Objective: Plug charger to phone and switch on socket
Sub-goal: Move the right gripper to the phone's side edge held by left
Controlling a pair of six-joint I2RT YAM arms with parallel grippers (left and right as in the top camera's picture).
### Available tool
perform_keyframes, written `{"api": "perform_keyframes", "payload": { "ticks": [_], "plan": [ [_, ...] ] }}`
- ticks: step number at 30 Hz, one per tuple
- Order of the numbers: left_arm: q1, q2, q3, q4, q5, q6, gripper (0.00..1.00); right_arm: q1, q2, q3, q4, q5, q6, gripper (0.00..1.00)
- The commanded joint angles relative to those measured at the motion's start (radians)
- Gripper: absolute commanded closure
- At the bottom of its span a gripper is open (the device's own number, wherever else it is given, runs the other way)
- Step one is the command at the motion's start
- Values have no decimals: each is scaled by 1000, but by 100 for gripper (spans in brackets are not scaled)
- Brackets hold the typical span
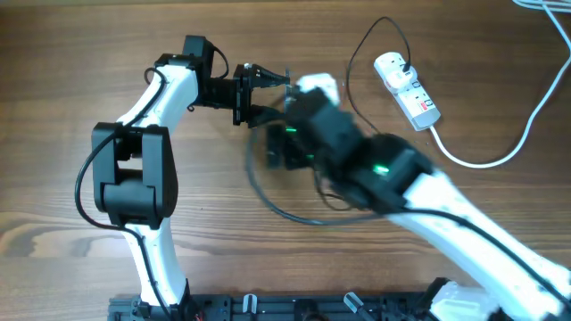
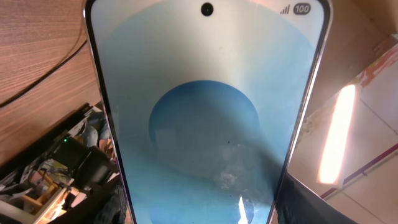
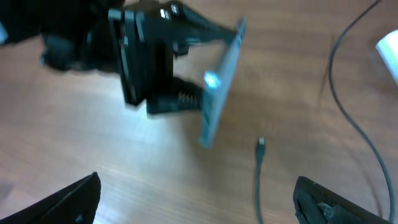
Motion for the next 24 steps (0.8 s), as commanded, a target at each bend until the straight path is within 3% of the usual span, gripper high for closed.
{"api": "perform_keyframes", "payload": {
  "ticks": [1,7,8,10,11,24],
  "plan": [
    [-2,-41,3,0,56,-2,38,23,122,24,19,301,104,1],
    [-2,-41,3,0,56,-3,38,23,149,24,91,311,131,3],
    [-2,-41,3,0,56,-2,38,23,149,24,102,310,126,7],
    [-2,-41,3,0,56,-3,38,23,149,24,130,280,78,27],
    [-2,-41,3,0,56,-2,38,23,151,24,137,254,53,30],
    [-2,-41,3,0,56,-3,38,7,223,21,155,251,66,32]
  ]
}}
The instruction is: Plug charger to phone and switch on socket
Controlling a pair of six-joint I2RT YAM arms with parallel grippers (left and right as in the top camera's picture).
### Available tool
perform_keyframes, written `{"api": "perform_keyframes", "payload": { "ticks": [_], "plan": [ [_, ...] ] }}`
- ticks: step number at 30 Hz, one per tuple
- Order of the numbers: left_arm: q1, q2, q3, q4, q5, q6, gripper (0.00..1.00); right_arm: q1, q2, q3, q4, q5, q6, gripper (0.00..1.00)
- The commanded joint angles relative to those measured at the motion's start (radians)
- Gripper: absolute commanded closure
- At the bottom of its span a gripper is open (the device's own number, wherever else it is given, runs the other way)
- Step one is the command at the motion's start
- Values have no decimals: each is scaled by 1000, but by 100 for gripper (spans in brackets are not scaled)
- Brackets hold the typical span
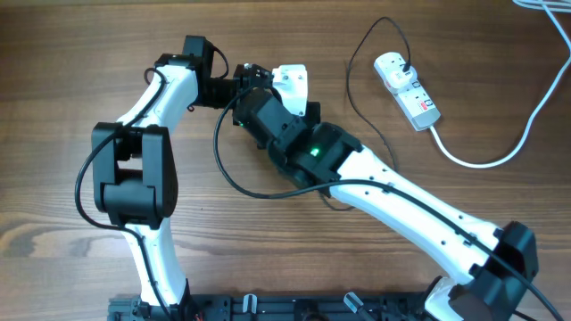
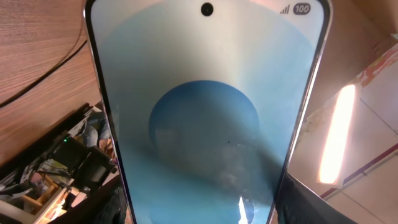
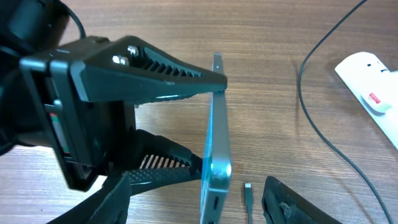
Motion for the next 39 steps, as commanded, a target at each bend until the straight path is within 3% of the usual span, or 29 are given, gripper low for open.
{"api": "perform_keyframes", "payload": {
  "ticks": [1,3,18,35,39],
  "plan": [
    [-2,-41,3,-1,56,-3,38,-17,32,14,6,25,11,33],
    [-2,-41,3,-1,56,-3,38,-21,32,14,14,25,11,39],
    [-2,-41,3,-1,56,-3,38,-24,34,13,50,26,5,54],
    [-2,-41,3,0,56,-2,38,-37,56,12,54,33,4,55],
    [-2,-41,3,0,56,-2,38,-37,56,12,61,33,4,64]
  ]
}}
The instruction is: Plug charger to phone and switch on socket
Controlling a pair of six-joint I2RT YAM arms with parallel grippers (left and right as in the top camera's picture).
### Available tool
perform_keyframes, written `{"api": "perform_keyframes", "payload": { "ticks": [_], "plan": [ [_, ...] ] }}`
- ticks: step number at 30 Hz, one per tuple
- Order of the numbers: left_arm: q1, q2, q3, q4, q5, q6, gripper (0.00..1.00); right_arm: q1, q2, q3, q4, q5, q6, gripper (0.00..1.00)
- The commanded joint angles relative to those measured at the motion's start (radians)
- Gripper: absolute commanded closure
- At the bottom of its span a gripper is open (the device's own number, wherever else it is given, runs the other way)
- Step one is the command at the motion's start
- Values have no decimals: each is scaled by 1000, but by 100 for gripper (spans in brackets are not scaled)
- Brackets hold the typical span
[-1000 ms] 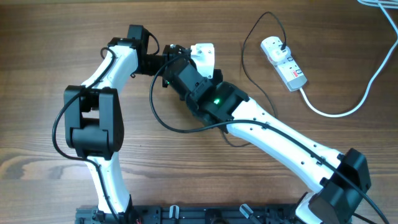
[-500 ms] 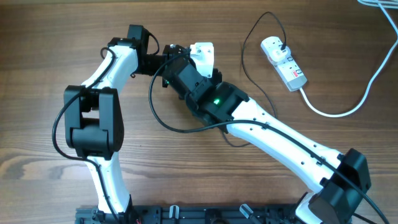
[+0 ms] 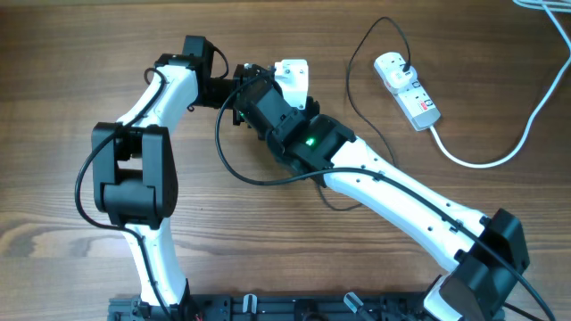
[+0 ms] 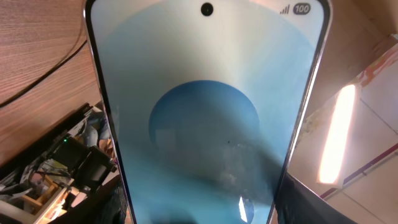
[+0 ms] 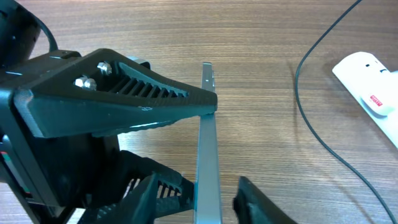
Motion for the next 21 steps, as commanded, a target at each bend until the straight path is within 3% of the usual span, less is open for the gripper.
{"api": "perform_keyframes", "payload": {
  "ticks": [1,6,12,15,21],
  "plan": [
    [-2,-41,3,0,56,-2,38,-3,15,12,10,24,1,64],
    [-2,-41,3,0,56,-2,38,-3,15,12,15,24,2,68],
    [-2,-41,3,0,56,-2,38,-2,15,12,17,12,2,82],
    [-2,-41,3,0,56,-2,38,-3,15,12,16,12,3,95],
    [-2,-41,3,0,56,-2,38,-3,14,13,24,13,7,95]
  ]
}}
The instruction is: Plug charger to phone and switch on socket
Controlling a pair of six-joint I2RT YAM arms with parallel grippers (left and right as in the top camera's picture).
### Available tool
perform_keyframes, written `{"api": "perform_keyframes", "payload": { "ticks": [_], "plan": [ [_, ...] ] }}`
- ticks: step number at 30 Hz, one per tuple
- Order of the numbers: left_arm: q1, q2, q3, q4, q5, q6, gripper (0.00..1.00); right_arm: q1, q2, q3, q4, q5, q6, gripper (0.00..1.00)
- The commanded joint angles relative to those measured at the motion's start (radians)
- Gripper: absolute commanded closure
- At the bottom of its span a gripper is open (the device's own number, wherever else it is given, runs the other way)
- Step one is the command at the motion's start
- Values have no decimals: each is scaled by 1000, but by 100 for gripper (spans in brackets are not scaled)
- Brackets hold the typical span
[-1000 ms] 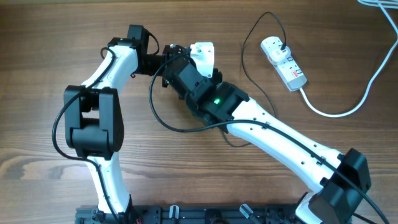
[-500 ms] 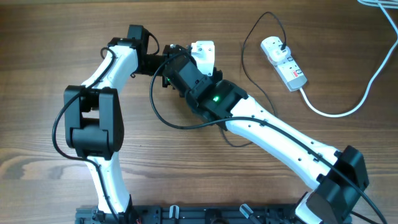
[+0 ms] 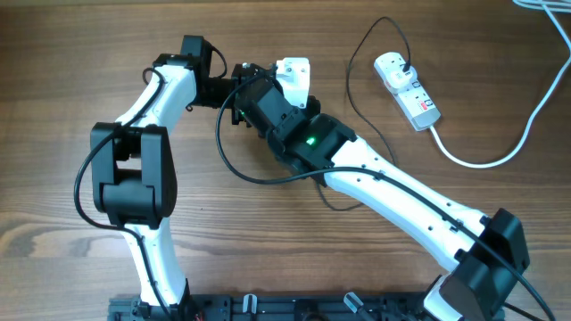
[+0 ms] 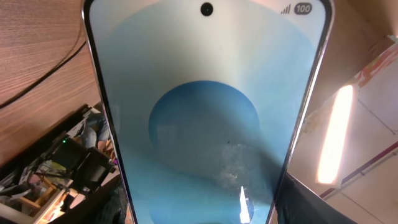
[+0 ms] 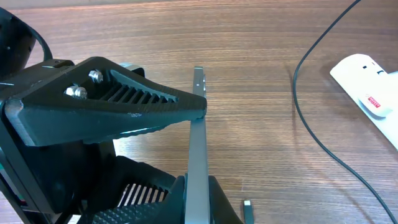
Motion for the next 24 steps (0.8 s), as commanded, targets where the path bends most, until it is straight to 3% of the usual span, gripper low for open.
{"api": "perform_keyframes", "payload": {
  "ticks": [1,11,16,19,21,24],
  "plan": [
    [-6,-40,3,-1,53,-2,38,1,14,13,12,5,10,96],
    [10,-40,3,18,53,-3,21,1,-58,13,12,168,383,95],
    [13,-40,3,17,53,-4,12,1,-85,13,8,191,764,95],
    [13,-40,3,18,53,-11,13,2,-88,13,-7,105,1013,96],
    [13,-40,3,18,53,-11,20,1,-88,13,-26,13,1138,95],
    [13,-40,3,18,53,-23,29,1,-88,13,-28,-84,1230,96]
  ]
}}
